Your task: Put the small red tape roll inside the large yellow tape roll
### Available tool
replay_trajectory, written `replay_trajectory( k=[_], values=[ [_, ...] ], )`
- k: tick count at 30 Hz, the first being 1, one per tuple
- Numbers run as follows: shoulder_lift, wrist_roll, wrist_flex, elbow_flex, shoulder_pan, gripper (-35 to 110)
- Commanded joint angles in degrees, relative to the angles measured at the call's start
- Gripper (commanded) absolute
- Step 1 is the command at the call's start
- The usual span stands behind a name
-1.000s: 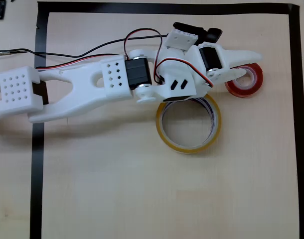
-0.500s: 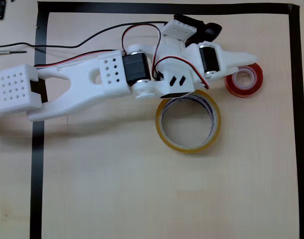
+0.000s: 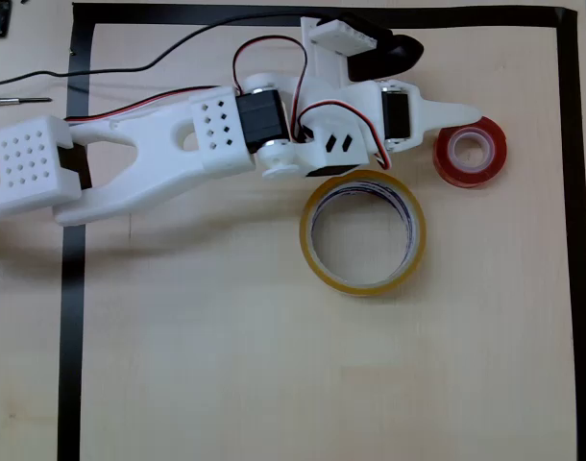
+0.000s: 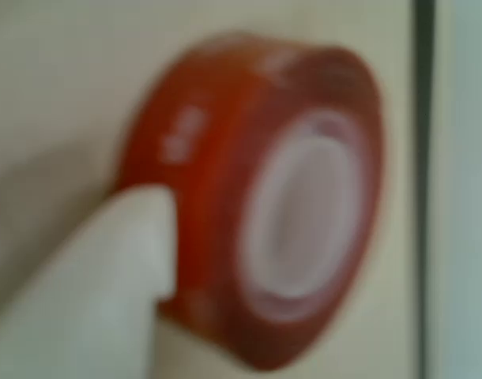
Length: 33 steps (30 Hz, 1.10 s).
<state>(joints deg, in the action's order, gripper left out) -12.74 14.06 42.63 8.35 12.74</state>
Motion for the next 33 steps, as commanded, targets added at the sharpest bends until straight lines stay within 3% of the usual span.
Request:
replay_trajectory(
  k=[1, 22, 33],
  values=[
    [-7.73, 2.64, -0.7, -1.41, -0.62, 22],
    [-9.14, -4.75, 3.34, -1.93, -10.72, 25],
    [-8.61, -8.7, 1.05, -4.92, -8.26, 24]
  ],
)
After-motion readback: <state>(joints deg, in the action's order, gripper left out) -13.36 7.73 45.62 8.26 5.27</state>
